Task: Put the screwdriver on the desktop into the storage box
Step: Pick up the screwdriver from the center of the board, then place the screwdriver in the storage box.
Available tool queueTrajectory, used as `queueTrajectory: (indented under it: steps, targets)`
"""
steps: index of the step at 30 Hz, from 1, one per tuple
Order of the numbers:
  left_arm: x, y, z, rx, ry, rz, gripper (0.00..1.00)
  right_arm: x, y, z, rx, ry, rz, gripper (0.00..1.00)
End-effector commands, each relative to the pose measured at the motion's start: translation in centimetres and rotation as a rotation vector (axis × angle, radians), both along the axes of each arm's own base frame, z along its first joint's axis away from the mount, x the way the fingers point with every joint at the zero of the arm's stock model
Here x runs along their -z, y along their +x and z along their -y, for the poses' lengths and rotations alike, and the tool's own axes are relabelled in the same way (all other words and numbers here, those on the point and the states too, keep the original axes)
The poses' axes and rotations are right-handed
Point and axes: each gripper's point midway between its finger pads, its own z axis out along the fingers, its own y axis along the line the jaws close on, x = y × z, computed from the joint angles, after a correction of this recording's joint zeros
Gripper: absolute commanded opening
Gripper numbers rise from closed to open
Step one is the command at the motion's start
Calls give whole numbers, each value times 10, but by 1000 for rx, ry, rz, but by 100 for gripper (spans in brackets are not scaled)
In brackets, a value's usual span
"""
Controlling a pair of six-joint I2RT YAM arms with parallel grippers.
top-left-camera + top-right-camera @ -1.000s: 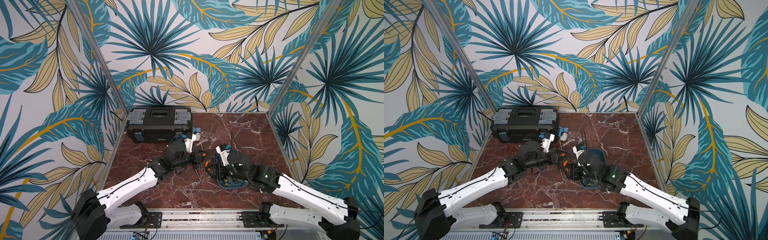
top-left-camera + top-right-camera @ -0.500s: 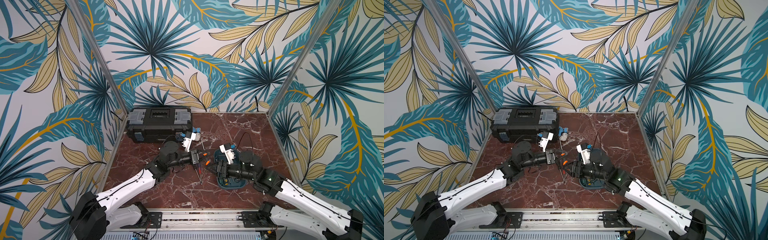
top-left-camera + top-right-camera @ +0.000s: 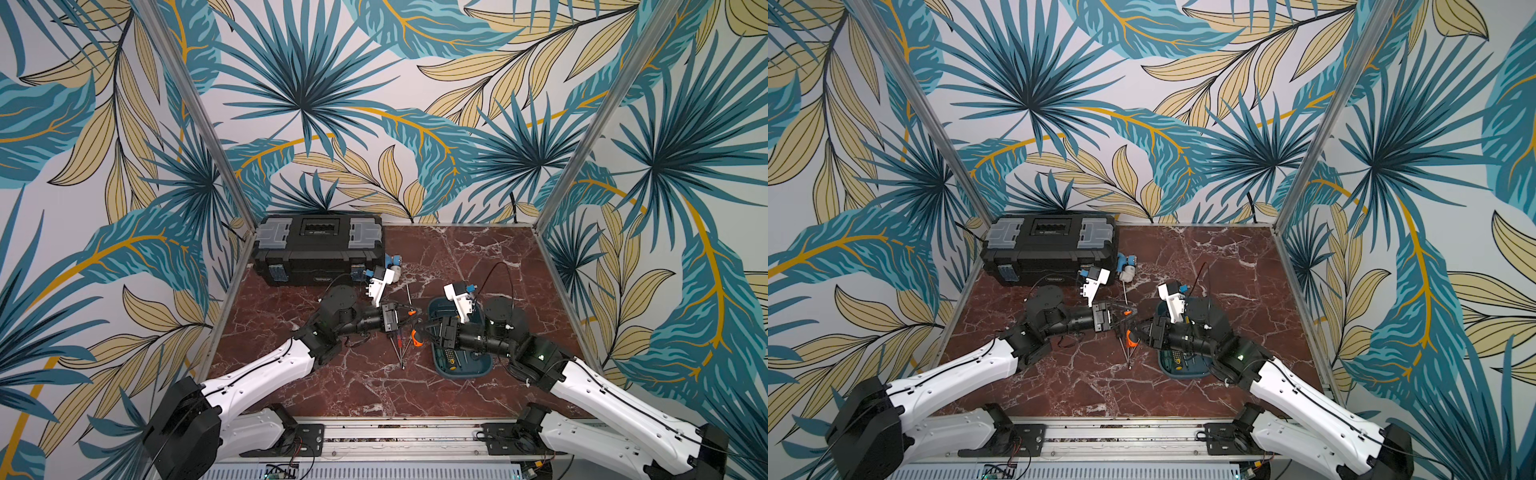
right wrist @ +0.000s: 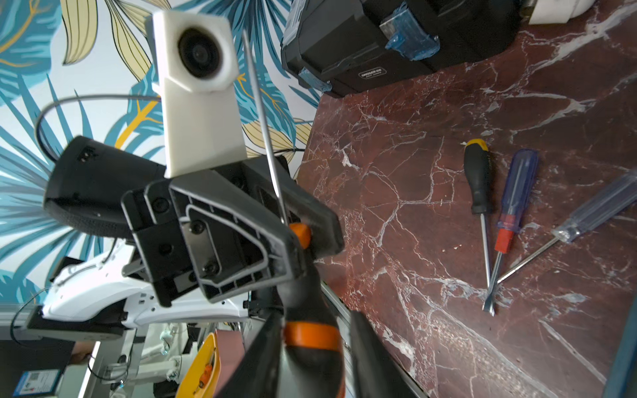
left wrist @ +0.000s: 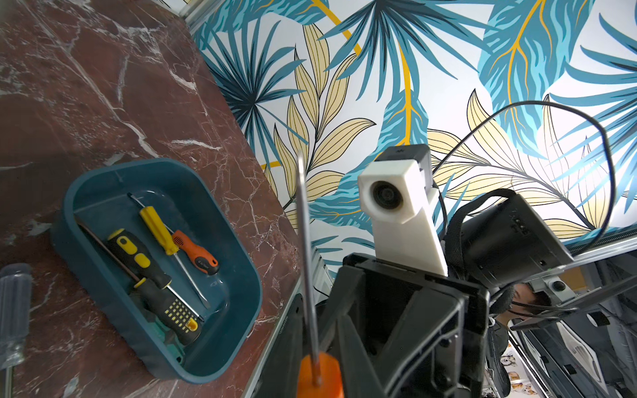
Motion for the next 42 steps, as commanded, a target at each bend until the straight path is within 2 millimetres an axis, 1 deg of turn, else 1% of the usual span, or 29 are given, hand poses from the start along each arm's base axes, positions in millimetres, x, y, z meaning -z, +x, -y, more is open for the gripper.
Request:
queueTrajectory:
  steps: [1, 3, 6, 10, 12, 14, 15, 16, 17, 18, 19, 21, 23, 25, 27, 28, 30, 32, 35, 39, 42]
  targets:
    - [-10, -1, 0, 0, -34, 34, 0, 6, -4, -5, -41, -13, -14, 53]
    - [-11, -1, 1, 4, -38, 34, 0, 13, -4, -4, -41, -37, -32, 51]
    - [-10, -1, 1, 4, -35, 33, 0, 17, -4, -4, -40, -42, -38, 36]
    - [-6, 1, 1, -1, -26, 22, 0, 12, -2, -1, -23, -41, -14, 16]
    - [-3, 3, 1, -14, -16, 14, 0, 10, -1, -1, -21, -43, -10, 8]
    - [1, 8, -1, -42, 5, 4, 0, 10, 0, 0, -13, -57, -8, 4]
    - [4, 11, -3, -64, 26, -3, 11, 11, 1, 1, -6, -66, -9, 2]
    - [9, 15, -7, -98, 55, -12, 31, 10, 3, 1, -1, -68, -3, 0]
    - [12, 18, -10, -127, 80, -14, 44, 18, 2, 5, 7, -103, -26, 0]
    - [17, 23, -16, -173, 117, -21, 54, 22, 3, 9, 22, -136, -30, 0]
    - [23, 27, -24, -223, 162, -28, 60, 27, 5, 16, 46, -183, -29, 0]
    - [32, 36, -41, -321, 250, -28, 68, 43, 10, 37, 112, -328, -42, 0]
    - [40, 41, -59, -405, 336, -29, 72, 63, 14, 63, 185, -506, -73, 0]
    - [49, 44, -73, -460, 410, -32, 75, 84, 15, 91, 247, -694, -115, 0]
    - [57, 44, -81, -483, 466, -34, 78, 98, 15, 109, 279, -824, -146, 0]
    - [61, 44, -83, -488, 489, -40, 78, 103, 15, 114, 287, -859, -156, 0]
    - [70, 45, -87, -501, 531, -53, 78, 111, 15, 122, 301, -914, -170, 0]
    - [85, 43, -93, -504, 596, -86, 78, 116, 15, 129, 321, -957, -175, 0]
    - [104, 44, -98, -509, 682, -119, 78, 123, 16, 141, 342, -1027, -180, 1]
    - [117, 47, -96, -494, 739, -137, 76, 132, 16, 152, 350, -1105, -192, 2]
    - [122, 48, -94, -486, 744, -141, 75, 138, 16, 157, 349, -1139, -199, 5]
